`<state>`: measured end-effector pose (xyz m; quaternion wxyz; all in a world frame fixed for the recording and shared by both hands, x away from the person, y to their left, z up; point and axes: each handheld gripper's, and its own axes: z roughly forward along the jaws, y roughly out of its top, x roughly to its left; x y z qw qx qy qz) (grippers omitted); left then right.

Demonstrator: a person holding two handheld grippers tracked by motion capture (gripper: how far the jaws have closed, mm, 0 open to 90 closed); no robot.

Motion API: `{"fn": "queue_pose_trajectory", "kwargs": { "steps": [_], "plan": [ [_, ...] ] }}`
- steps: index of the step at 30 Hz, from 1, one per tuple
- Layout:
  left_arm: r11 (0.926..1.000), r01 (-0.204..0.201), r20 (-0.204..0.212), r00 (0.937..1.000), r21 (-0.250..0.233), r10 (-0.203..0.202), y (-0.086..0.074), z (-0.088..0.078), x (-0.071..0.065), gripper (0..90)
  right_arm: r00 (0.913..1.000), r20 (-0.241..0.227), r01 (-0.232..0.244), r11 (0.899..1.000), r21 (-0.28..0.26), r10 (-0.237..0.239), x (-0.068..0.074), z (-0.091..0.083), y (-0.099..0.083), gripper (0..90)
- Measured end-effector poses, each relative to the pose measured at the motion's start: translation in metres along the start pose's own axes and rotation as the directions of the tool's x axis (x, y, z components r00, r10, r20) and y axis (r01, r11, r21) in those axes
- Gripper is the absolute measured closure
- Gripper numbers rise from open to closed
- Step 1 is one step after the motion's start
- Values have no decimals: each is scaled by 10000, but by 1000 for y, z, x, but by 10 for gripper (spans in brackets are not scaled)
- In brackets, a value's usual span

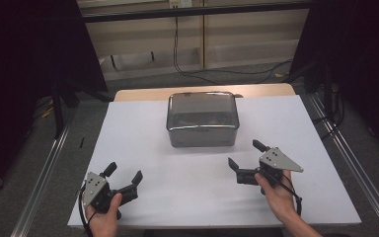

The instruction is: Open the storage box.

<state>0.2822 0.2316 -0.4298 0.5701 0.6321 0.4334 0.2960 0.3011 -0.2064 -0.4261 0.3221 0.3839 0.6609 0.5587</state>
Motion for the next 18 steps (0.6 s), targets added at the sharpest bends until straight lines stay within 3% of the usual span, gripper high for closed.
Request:
{"fn": "queue_pose_trajectory", "kwargs": {
  "steps": [3, 11, 18],
  "plan": [
    [9999, -53, -70, 10000, -89, 52, 2, -1, 1, 47, 9996, -72, 284, 9996, 35, -284, 5, 9, 2, 0],
    [9999, -112, 129, 9999, -5, 112, 0, 0, -2, 47, 9986, -448, 276, 9996, 27, -275, 12, 12, 4, 0],
    [9998, -147, 166, 9998, 103, 145, -1, 2, -3, 47, 9943, -600, 881, 9961, -44, -882, 17, 22, 13, 0]
  ]
}}
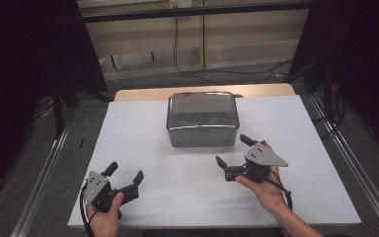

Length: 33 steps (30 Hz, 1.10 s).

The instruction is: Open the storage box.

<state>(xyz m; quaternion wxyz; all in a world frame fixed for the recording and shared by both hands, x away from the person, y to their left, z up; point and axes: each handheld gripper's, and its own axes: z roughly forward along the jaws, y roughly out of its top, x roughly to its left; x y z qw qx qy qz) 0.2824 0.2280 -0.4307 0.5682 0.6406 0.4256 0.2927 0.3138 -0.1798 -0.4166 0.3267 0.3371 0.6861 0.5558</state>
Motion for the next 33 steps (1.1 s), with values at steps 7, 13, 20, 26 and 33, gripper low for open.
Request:
{"fn": "queue_pose_trajectory", "kwargs": {
  "steps": [7, 13, 20, 26, 33],
  "plan": [
    [10000, -7, 52, 10000, 68, 7, 0, 1, 1, 47, 9999, -112, 87, 9999, 130, -85, 0, 13, 3, 0],
    [10000, -61, 45, 10000, 50, 61, 0, 1, 1, 47, 9975, -242, 662, 9976, 202, -657, 3, 29, 9, 3],
    [9998, -191, 64, 9998, -47, 191, 0, 3, 1, 46, 9893, 57, 1454, 9884, 431, -1458, 4, 41, 14, 30],
    [9999, -163, 40, 9999, -27, 163, -1, 4, 1, 46, 9685, 288, 2465, 9687, 286, -2473, 7, 48, 15, 48],
    [10000, -66, 101, 9999, 61, 66, -1, 5, 2, 46, 9452, 458, 3223, 9462, 294, -3234, 12, 55, 21, 60]
  ]
}}
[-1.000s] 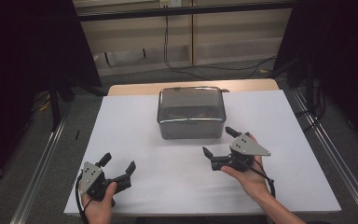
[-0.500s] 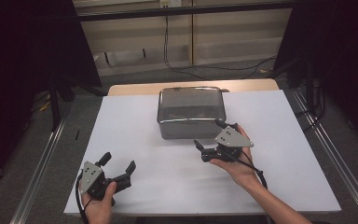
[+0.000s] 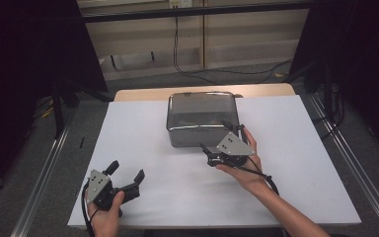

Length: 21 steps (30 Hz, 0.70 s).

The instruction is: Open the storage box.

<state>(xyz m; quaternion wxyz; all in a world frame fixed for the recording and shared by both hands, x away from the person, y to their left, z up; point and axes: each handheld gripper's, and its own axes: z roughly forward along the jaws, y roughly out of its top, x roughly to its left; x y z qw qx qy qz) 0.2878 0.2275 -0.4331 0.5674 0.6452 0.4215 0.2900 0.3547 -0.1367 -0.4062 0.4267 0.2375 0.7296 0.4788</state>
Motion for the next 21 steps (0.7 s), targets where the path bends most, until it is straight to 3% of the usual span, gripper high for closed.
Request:
{"fn": "queue_pose_trajectory", "kwargs": {
  "steps": [1, 2, 3, 4, 7, 8, 11, 12, 15, 17, 18, 19, 21],
  "plan": [
    [10000, -16, -26, 10000, 10, 16, 0, 0, 1, 46, 9985, 152, 519, 9987, -8, -519, 1, 1, 2, 77],
    [10000, -16, -26, 10000, 10, 16, 0, 0, 1, 46, 9985, 152, 519, 9987, -8, -519, 1, 1, 2, 77],
    [10000, -37, -81, 10000, 12, 37, 0, 0, 2, 46, 9955, 165, 931, 9957, 17, -931, 3, 4, 2, 96],
    [10000, -49, -72, 10000, 17, 49, 0, 0, 2, 46, 9943, 186, 1046, 9945, 57, -1046, 3, 4, 2, 95],
    [10000, -86, -78, 9999, -49, 86, 1, -1, 2, 46, 9771, 499, 2064, 9784, 153, -2069, 5, 8, 1, 109],
    [10000, -84, -100, 9999, -47, 83, 0, -1, 2, 46, 9725, 522, 2262, 9739, 180, -2269, 5, 10, 0, 117],
    [10000, -80, -74, 9999, 42, 81, 0, 0, 2, 44, 9715, 457, 2313, 9724, 297, -2325, 6, 12, -2, 128],
    [9999, -100, -98, 9999, 46, 101, 0, 0, 2, 45, 9550, 531, 2895, 9560, 483, -2919, 7, 15, -4, 147],
    [9999, -138, -37, 9999, 40, 138, 0, 1, 2, 45, 9259, 535, 3709, 9267, 596, -3740, 9, 18, -3, 184],
    [9999, -154, -55, 9999, 30, 154, 0, 0, 1, 44, 8951, 633, 4368, 8965, 735, -4413, 12, 20, -2, 198],
    [9999, -154, -55, 9999, 30, 154, 0, 0, 1, 44, 8951, 633, 4368, 8965, 735, -4413, 12, 20, -2, 198],
    [9999, -149, -84, 9999, 22, 150, 0, 0, 2, 44, 8631, 662, 4945, 8644, 906, -5007, 16, 23, 0, 219],
    [9999, -152, -82, 9999, -6, 152, 0, -1, 2, 45, 8286, 667, 5478, 8296, 1085, -5558, 19, 25, 0, 249]
  ]
}}
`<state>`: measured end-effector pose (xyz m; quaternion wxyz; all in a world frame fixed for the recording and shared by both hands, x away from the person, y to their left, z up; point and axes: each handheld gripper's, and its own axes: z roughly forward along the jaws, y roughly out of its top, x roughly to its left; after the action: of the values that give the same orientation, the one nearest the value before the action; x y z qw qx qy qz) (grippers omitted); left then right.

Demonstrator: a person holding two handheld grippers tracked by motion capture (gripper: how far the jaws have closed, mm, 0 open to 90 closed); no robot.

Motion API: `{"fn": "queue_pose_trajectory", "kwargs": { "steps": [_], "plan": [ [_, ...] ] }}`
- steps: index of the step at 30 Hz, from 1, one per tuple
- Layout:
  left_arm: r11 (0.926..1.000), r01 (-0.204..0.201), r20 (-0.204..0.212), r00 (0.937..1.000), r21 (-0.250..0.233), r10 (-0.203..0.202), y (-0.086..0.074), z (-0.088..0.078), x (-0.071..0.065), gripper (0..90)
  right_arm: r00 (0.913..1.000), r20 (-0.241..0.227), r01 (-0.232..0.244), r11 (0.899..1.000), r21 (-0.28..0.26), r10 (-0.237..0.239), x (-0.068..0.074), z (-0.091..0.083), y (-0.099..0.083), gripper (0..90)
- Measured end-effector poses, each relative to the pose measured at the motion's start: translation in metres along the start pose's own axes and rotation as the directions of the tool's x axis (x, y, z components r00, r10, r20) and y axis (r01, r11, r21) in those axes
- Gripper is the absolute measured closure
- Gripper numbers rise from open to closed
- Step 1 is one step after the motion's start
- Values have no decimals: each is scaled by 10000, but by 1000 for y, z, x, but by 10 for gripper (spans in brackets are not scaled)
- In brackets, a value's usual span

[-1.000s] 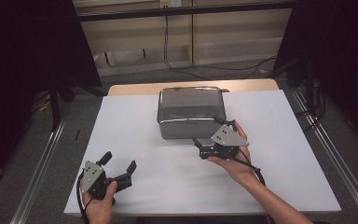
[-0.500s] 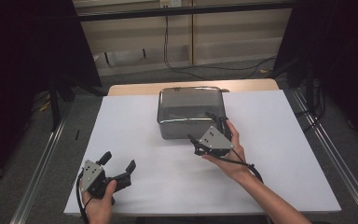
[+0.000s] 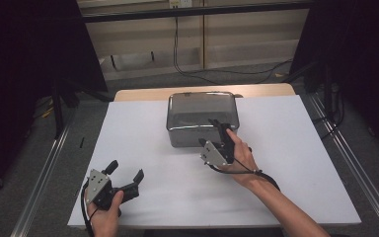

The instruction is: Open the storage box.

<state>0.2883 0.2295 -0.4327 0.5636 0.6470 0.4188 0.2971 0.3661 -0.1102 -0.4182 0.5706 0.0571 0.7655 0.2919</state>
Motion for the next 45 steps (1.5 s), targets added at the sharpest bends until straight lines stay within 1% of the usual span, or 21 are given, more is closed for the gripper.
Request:
{"fn": "queue_pose_trajectory", "kwargs": {
  "steps": [5, 6, 7, 10, 11, 16, 18, 20, 21, 22, 25, 27, 28, 29, 30, 33, 34, 35, 36, 39, 45],
  "plan": [
    [10000, 23, -4, 10000, -12, -23, 0, 0, 0, 45, 9993, -17, 385, 9990, 223, -385, 4, 2, 1, 308],
    [9999, 101, 50, 9999, 21, -101, 0, 0, 0, 45, 9975, -53, 702, 9974, 181, -701, 5, 2, 2, 375],
    [10000, 63, 29, 10000, 43, -63, 0, 0, 0, 45, 9966, -14, 821, 9965, 133, -821, 5, 2, 3, 392],
    [10000, 25, 41, 10000, 11, -25, 0, 0, -1, 44, 9956, 13, 937, 9953, 244, -938, 5, 2, 4, 392],
    [10000, 29, 27, 10000, -9, -29, 0, 0, -1, 44, 9920, 49, 1258, 9914, 355, -1261, 5, 3, 5, 433],
    [10000, -45, 40, 10000, 33, 45, 0, 0, -1, 43, 9891, -122, 1469, 9874, 592, -1465, 8, 6, 4, 498],
    [9999, -89, 50, 9999, 87, 89, 0, 0, -1, 43, 9842, -274, 1768, 9810, 793, -1751, 12, 8, 3, 558],
    [9999, -94, 37, 9999, 65, 94, 0, 0, -1, 42, 9792, -226, 2030, 9759, 806, -2018, 14, 9, 5, 583],
    [9999, -103, 43, 9999, 74, 103, 0, 0, -1, 42, 9792, -226, 2030, 9759, 806, -2018, 14, 9, 5, 583],
    [9999, -99, 72, 9999, 125, 98, 0, 1, -1, 40, 9715, -214, 2369, 9674, 900, -2359, 16, 10, 6, 622],
    [9995, -241, 16, 9997, 201, 240, 0, 3, -3, 41, 9674, -186, 2532, 9620, 1020, -2527, 17, 12, 7, 668],
    [9996, -224, 66, 9997, 155, 223, 1, 3, -4, 40, 9674, -220, 2532, 9620, 1025, -2523, 17, 12, 6, 676],
    [9998, -193, 77, 9998, 83, 192, 2, 2, -3, 38, 9552, -167, 2958, 9498, 1017, -2956, 20, 13, 6, 677],
    [9998, -193, 77, 9998, 83, 192, 2, 2, -3, 36, 9552, -167, 2958, 9498, 1017, -2956, 20, 13, 6, 677],
    [9998, -152, 49, 9999, 140, 151, 1, 2, -1, 35, 9495, -87, 3129, 9438, 1066, -3138, 23, 13, 7, 688],
    [9998, -86, -37, 10000, 179, 86, 0, 2, 1, 35, 9518, -61, 3055, 9461, 1080, -3066, 22, 12, 8, 717],
    [9998, -117, -33, 9999, 167, 117, 1, 2, 1, 35, 9465, -30, 3214, 9415, 1011, -3228, 22, 12, 8, 746],
    [9998, -117, -33, 9999, 167, 117, 1, 2, 1, 35, 9465, -30, 3214, 9415, 1011, -3228, 22, 12, 8, 746],
    [9997, -155, -22, 9999, 177, 155, 1, 2, 1, 35, 9429, 28, 3310, 9379, 1037, -3331, 23, 11, 8, 767],
    [9996, -242, 19, 9997, 170, 242, 2, 3, 1, 35, 9461, 28, 3220, 9414, 1001, -3239, 21, 11, 9, 778],
    [9994, -313, 395, 9987, 166, 306, 3, 1, -6, 30, 9453, 31, 3244, 9412, 939, -3261, 21, 11, 9, 786]
  ]
}}
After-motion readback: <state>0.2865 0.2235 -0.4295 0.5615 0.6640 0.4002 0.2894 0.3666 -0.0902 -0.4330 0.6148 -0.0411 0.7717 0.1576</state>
